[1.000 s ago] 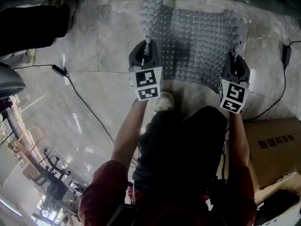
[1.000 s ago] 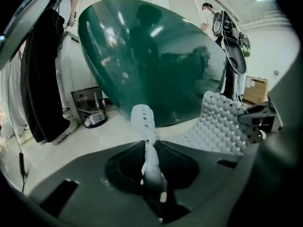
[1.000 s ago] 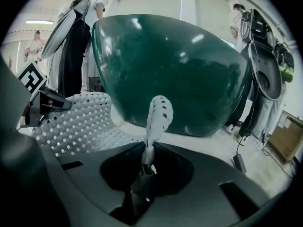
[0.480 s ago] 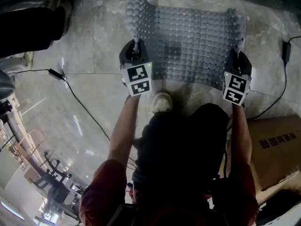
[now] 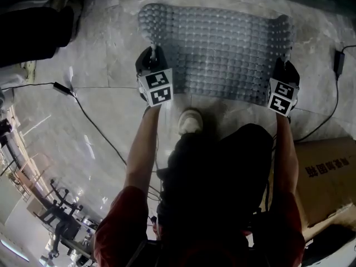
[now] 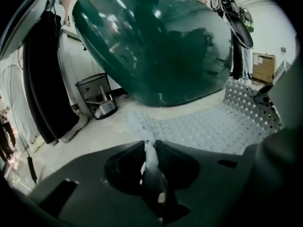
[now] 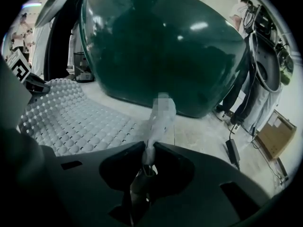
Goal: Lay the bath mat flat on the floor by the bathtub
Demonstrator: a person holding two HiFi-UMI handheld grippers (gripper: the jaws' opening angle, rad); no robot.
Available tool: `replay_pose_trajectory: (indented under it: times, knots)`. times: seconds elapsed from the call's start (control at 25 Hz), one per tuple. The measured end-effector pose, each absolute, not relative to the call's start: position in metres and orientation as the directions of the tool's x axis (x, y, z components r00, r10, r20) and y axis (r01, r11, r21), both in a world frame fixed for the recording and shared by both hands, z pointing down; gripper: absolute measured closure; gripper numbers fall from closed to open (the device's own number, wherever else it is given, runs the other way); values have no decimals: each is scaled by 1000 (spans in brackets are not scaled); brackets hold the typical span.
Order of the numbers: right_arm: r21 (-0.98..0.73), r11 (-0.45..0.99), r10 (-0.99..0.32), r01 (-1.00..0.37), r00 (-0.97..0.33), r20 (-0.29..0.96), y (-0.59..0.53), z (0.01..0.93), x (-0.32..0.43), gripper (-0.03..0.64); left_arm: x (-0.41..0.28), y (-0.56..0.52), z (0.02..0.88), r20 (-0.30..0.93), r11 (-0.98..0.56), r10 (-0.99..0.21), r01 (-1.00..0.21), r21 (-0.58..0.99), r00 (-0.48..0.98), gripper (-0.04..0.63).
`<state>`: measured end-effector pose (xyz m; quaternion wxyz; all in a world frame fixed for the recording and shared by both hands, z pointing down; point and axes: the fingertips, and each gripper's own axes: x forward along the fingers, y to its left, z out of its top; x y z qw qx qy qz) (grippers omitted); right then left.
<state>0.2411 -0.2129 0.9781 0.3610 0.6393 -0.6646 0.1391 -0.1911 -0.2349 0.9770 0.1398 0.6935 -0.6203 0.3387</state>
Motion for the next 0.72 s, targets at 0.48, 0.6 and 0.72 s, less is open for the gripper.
replay_pose_trajectory:
  times: [0.48,0.6,0.72]
  knots:
    - [285,98,-680,-954,145,718,-216,1013,264,531,-233,-235,1024,688,-115,-724,-974,-196,-53,498]
    - [280,77,-665,-957,160,729,-215,1018,272,509,-240,-236,1032,698,-92,-713,-979,-182,-63,481]
    - [260,47,-649,-964,168,742,-215,1024,279,488,-247,-235,1039,701,-76,-709,-978,-195,-84,450]
